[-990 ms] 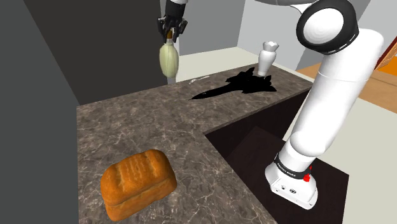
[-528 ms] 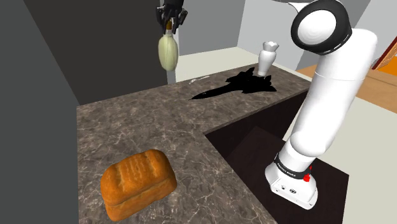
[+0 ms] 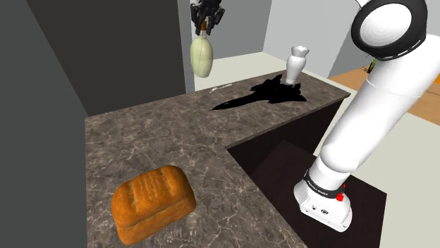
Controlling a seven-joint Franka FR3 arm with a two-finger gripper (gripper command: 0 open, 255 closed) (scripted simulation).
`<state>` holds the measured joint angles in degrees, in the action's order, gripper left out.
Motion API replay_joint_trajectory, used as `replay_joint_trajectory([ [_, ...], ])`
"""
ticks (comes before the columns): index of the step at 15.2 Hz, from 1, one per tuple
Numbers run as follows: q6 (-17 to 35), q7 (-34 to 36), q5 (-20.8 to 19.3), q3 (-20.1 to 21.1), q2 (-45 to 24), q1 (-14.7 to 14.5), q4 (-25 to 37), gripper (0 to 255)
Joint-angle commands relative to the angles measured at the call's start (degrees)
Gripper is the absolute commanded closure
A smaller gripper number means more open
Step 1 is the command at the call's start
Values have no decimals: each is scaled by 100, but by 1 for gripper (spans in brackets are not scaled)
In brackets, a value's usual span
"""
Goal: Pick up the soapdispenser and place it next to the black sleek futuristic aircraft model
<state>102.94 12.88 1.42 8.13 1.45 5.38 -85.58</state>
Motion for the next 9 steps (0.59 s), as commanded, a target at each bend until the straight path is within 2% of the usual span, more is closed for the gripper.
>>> replay_joint_trajectory([
  [1, 44, -221, 124, -113, 422, 102, -465, 255],
  [9, 16, -1074, 376, -670, 1825, 371, -1892, 255],
])
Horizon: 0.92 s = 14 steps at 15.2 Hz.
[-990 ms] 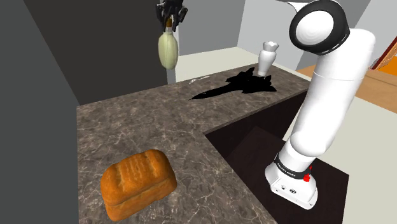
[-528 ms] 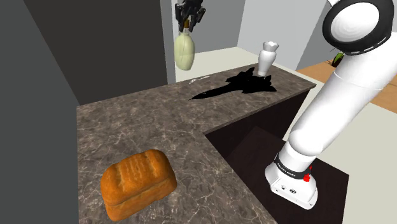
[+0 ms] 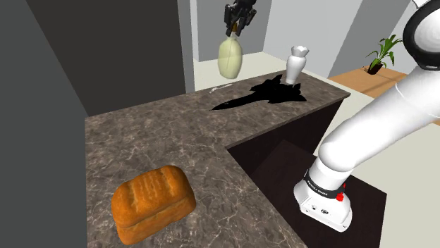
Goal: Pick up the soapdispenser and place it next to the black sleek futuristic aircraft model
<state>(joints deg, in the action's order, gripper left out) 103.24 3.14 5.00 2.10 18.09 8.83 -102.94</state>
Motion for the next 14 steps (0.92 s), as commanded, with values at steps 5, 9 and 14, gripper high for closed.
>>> replay_joint_trajectory([
  [5, -179, -622, 16, -467, 892, 172, -768, 255],
  [9, -228, -908, -29, -695, 1272, 255, -1126, 255],
  [14, 138, -941, -29, -693, 1406, 264, -1627, 255],
])
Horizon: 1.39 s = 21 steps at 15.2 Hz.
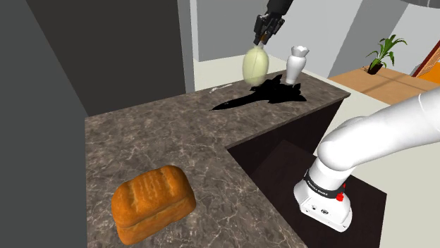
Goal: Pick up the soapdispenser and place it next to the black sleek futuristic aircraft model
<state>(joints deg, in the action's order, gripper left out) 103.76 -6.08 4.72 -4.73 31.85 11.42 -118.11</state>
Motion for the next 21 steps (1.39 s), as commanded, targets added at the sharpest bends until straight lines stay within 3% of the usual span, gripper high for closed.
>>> replay_joint_trajectory([
  [1, 159, -26, -1, -8, 53, 6, -208, 255],
  [21, 1644, -182, 32, -27, 276, 22, -1921, 255],
])
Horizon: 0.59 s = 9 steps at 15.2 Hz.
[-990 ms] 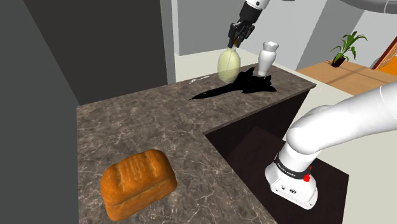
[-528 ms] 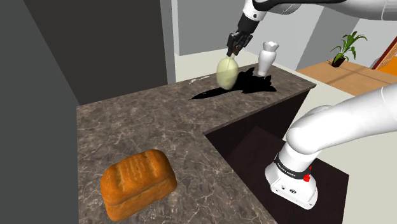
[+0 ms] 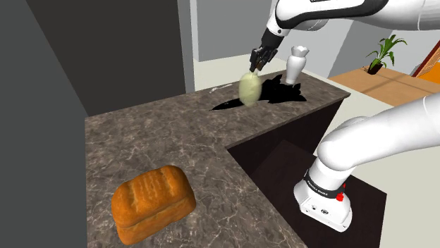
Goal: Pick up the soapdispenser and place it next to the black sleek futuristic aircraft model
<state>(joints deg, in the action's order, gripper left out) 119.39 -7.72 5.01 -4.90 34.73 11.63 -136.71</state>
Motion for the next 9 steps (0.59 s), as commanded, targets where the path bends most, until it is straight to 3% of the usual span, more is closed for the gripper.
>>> replay_joint_trajectory([
  [1, 158, -27, 6, -12, -14, 1, -137, 255],
  [9, 789, -107, 40, -35, -80, -10, -705, 255],
])
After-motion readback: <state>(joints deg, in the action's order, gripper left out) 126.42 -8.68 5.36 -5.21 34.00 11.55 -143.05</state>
